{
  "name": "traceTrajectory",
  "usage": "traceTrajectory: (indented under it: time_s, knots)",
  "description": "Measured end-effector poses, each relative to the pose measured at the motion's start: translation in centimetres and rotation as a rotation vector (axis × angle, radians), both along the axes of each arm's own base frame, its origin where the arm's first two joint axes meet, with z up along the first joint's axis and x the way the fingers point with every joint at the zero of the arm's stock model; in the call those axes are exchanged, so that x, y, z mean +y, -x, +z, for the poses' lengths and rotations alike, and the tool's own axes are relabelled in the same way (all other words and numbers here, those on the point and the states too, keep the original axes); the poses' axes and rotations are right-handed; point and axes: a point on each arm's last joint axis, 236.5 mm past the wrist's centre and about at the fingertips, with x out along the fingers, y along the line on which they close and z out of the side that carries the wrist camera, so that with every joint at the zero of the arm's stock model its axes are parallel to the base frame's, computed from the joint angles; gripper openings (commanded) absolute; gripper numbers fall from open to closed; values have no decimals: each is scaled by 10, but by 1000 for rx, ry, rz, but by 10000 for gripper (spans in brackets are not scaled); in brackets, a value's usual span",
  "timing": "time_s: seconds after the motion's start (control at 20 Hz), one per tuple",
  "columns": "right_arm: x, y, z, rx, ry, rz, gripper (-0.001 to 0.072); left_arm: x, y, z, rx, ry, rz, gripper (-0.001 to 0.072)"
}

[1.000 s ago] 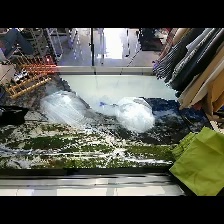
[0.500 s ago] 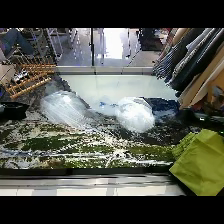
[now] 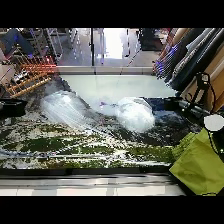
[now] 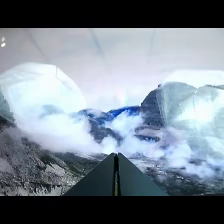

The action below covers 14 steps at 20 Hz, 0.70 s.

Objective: Fold the clothes and pants, and hang the long-sleeved shirts on hangers.

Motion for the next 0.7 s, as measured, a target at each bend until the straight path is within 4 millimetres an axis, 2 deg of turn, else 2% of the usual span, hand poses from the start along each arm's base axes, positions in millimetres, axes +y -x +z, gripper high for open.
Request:
traceTrajectory:
  time_s: [0.7]
  knots:
    - [-1,-4,6,-34,10,-11,24,0,0,0,-2,0,1,20]
